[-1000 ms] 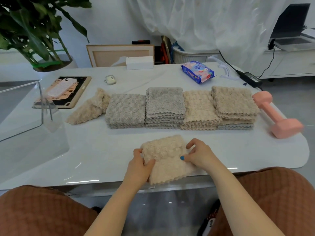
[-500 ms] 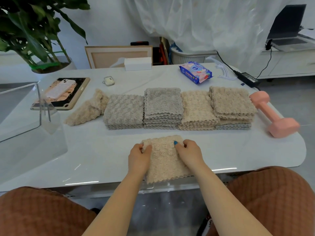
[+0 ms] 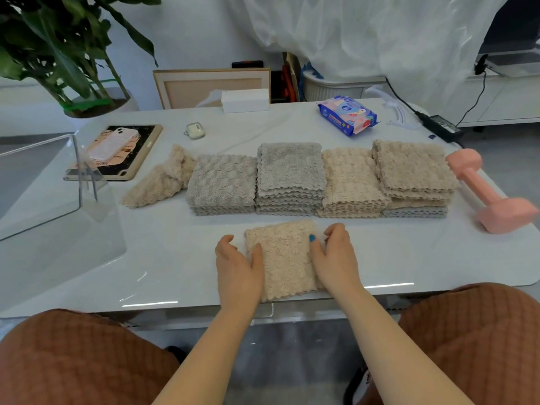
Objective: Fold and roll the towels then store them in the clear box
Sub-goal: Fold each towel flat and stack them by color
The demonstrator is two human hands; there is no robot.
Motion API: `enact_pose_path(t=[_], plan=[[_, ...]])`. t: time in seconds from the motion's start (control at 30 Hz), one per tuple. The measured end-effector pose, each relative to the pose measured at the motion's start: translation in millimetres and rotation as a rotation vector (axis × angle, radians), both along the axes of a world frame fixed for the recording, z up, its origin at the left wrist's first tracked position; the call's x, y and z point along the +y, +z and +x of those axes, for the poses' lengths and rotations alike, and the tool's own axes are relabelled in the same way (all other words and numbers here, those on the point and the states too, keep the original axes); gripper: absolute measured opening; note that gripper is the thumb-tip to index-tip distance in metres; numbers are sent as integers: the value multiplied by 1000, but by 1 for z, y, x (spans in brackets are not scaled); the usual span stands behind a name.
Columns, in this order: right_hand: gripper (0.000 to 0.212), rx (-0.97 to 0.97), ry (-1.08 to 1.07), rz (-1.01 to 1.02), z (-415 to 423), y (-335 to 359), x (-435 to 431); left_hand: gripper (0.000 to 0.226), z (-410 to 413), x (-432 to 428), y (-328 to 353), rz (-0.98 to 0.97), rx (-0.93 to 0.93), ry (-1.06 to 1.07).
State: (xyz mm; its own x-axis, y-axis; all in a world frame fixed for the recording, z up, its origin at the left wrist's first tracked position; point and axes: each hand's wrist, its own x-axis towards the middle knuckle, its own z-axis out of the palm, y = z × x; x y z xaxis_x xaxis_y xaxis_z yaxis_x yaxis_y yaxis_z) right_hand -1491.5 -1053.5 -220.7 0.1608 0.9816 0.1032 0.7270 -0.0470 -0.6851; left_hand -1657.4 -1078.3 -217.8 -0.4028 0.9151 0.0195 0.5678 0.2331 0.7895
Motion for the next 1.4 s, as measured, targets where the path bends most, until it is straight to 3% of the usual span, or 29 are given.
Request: enact_pose_path(t=[0.1, 0.17, 0.3, 0.5, 0.57, 0.67, 0.77, 0.87, 1.13, 1.3, 1.4], plan=[[12, -180, 258, 29, -4, -8, -10, 46, 8, -10, -6, -30, 226, -122], [15, -152, 310, 85, -6, -14, -13, 34, 18, -13, -4, 62, 115, -185], [20, 111, 174, 261, 12, 6, -3, 16, 31, 10, 16, 286, 17, -297], [24, 22, -56, 637, 78, 76, 70, 18, 95, 108, 80, 602, 51, -454], [28, -50, -37, 595, 99, 96, 100, 22, 117, 140, 99, 565, 58, -500], [34, -181, 32, 250, 122, 78, 133, 31, 133, 176, 78, 332, 160, -565], [38, -107, 34, 78, 119, 28, 136, 27, 132, 177, 26, 216, 287, -539], [37, -28, -24, 113, 114, 15, 138, 33, 134, 178, 5, 213, 364, -510], [35, -89, -24, 65, 117, 23, 133, 51, 125, 171, 11, 212, 469, -613], [34, -293, -276, 354, 73, 39, 93, 41, 65, 118, 13, 430, 612, -448], [39, -233, -99, 498, 10, 27, 70, 37, 5, 87, 2, 411, 586, -300]])
